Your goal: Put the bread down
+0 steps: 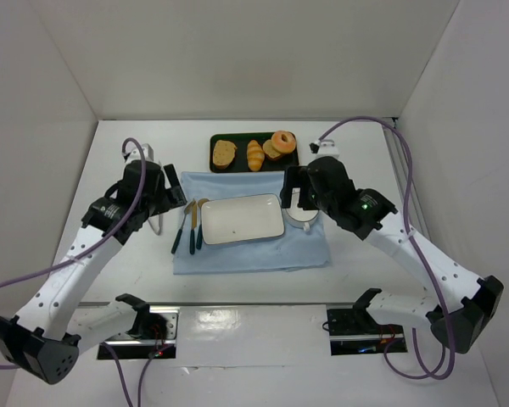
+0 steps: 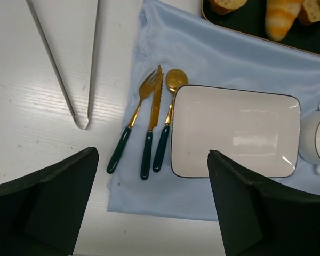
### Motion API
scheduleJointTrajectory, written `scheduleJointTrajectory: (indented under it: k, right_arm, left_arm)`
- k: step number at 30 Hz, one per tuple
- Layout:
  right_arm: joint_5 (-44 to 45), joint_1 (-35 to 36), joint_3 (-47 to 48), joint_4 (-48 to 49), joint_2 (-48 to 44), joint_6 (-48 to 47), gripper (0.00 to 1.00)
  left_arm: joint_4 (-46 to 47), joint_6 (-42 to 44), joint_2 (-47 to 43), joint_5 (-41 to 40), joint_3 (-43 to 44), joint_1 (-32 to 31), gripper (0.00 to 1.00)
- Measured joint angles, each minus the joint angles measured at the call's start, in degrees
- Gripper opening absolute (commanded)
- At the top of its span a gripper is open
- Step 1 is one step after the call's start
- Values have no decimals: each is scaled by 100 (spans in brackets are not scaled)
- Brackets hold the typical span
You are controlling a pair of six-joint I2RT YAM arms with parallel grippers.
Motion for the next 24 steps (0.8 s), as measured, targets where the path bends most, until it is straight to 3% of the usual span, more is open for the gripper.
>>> scheduleJointTrajectory:
  k: [9,24]
  right_arm:
    - [-280,-48,680,149,-11,-612,100]
    - [-533,-201,883,229,455,-1191,100]
  left_arm:
    - [348,160,415,-400,-262,92,98]
    - [885,160,2553,-752,-603,1049,100]
